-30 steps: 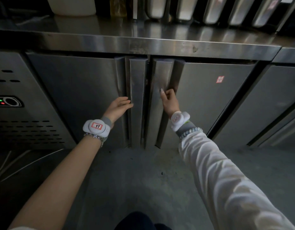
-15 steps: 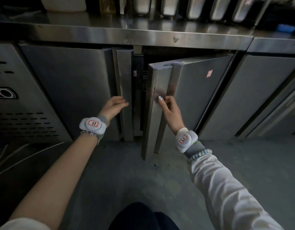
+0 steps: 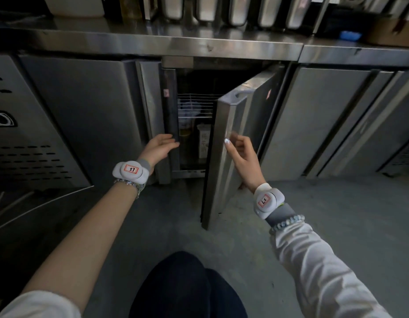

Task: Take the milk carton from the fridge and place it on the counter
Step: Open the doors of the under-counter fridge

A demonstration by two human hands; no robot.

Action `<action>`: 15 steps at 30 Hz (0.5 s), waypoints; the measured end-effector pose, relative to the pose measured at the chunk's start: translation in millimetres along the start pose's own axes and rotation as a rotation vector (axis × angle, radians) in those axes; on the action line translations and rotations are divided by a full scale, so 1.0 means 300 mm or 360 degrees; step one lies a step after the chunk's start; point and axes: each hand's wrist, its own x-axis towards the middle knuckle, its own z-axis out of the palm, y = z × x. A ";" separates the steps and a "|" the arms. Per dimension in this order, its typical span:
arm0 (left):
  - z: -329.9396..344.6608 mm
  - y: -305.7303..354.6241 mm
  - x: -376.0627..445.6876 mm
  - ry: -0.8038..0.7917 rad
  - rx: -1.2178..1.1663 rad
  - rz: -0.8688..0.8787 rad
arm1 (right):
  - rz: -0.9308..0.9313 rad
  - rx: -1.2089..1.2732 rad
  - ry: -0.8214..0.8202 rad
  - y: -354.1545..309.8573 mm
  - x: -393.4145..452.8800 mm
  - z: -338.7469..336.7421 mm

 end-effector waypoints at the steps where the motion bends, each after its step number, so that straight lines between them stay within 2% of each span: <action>1: 0.034 0.005 -0.027 -0.0022 0.0012 0.0017 | 0.0006 0.0003 0.0010 -0.004 -0.029 -0.045; 15: 0.251 0.051 -0.106 -0.0127 0.0036 0.0015 | 0.0163 -0.0168 0.0272 -0.019 -0.157 -0.395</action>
